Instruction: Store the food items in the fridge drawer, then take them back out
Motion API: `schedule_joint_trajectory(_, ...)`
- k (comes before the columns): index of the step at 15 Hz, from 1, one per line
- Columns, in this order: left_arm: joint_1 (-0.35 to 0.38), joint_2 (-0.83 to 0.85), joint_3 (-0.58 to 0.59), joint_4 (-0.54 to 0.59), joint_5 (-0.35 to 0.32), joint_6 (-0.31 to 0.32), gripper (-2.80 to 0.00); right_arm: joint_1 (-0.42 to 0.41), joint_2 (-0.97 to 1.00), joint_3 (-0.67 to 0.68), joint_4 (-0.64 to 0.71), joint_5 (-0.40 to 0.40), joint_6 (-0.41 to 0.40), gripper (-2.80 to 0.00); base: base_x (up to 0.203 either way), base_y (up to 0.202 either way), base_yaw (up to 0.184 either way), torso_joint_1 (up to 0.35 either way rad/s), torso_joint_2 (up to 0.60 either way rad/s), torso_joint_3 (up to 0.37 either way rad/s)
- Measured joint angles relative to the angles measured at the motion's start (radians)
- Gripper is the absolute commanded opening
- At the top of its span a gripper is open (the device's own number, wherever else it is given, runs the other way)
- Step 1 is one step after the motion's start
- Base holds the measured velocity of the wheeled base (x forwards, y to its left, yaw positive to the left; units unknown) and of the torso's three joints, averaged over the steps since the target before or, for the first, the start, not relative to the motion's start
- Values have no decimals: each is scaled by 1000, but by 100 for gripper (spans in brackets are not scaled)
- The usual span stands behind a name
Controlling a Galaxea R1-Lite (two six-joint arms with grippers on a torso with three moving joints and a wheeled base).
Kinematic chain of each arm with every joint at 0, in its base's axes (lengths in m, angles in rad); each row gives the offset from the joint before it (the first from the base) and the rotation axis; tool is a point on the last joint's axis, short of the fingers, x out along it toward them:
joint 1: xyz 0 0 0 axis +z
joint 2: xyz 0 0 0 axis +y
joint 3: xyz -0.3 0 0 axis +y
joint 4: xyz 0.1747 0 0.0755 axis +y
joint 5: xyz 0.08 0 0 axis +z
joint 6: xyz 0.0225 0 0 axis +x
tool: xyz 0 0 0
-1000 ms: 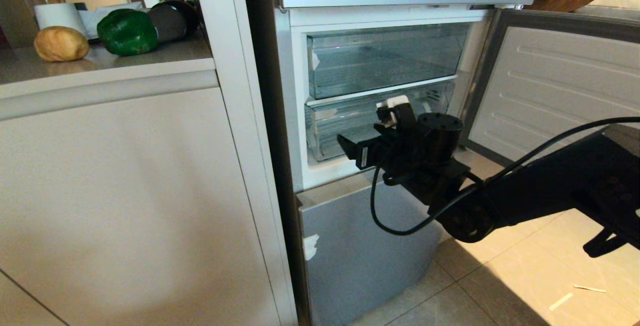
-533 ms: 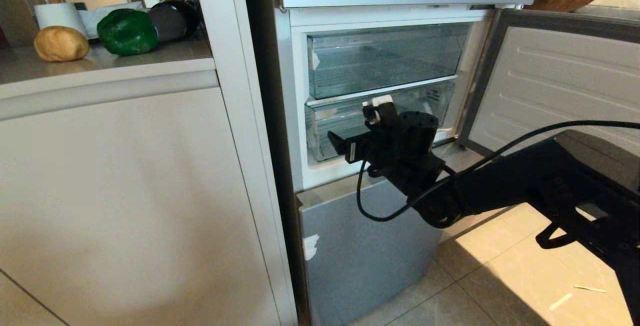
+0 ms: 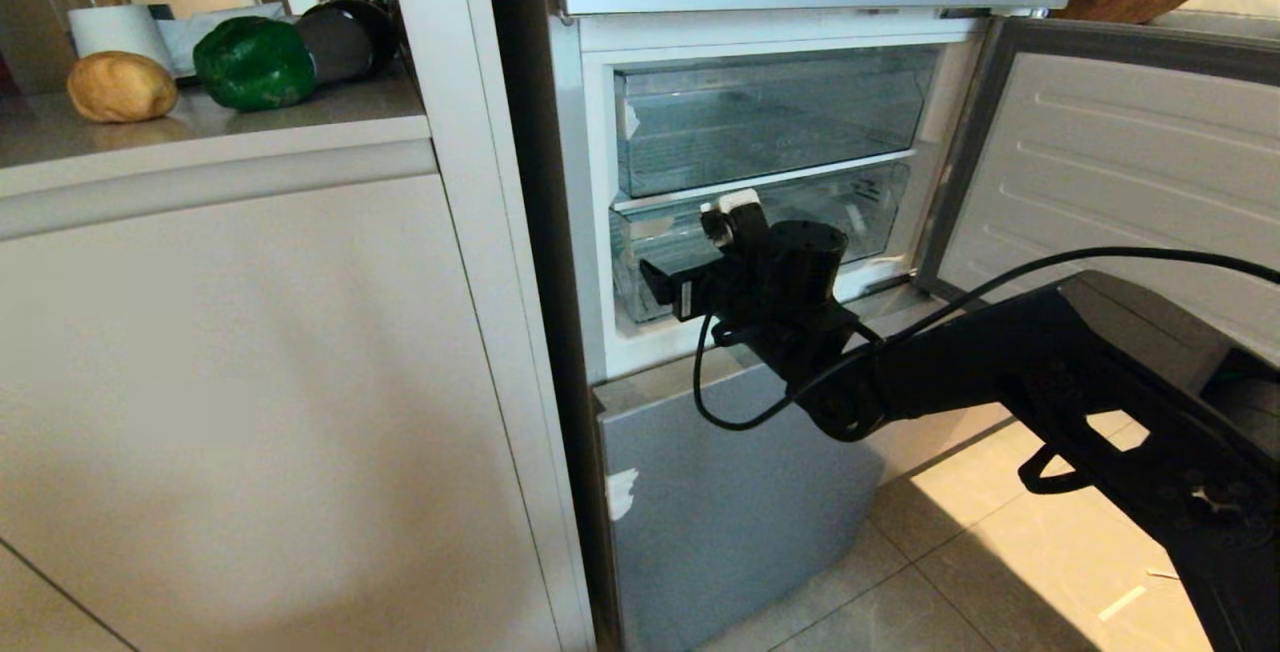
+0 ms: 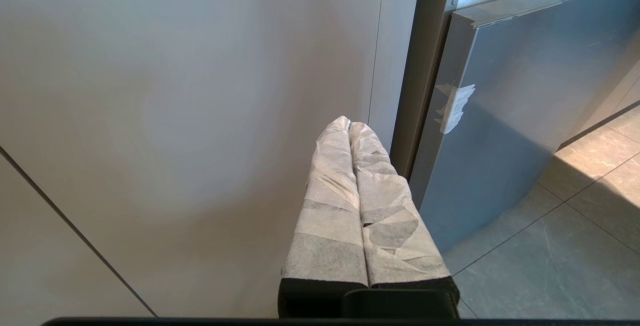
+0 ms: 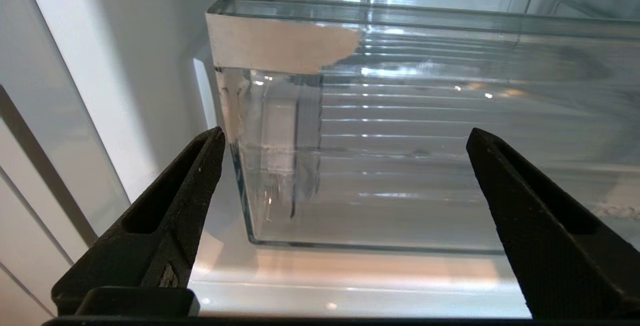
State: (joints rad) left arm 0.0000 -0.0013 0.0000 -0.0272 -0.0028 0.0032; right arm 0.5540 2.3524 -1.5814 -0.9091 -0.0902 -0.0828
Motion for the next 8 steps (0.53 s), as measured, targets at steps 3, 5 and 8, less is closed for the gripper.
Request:
schedule_joint_trajectory(3, 0, 0, 0, 0, 0, 0, -280, 2, 14, -30, 11, 0, -1, 0, 0, 0, 0, 0, 0, 0)
schedule_joint_trajectory(5, 0, 0, 0, 0, 0, 0, -280, 3, 29, -64, 24, 0, -1, 0, 0, 0, 0, 0, 0, 0)
schedule_joint_trajectory(8, 0, 0, 0, 0, 0, 0, -280, 3, 52, -117, 51, 0, -1, 0, 0, 0, 0, 0, 0, 0)
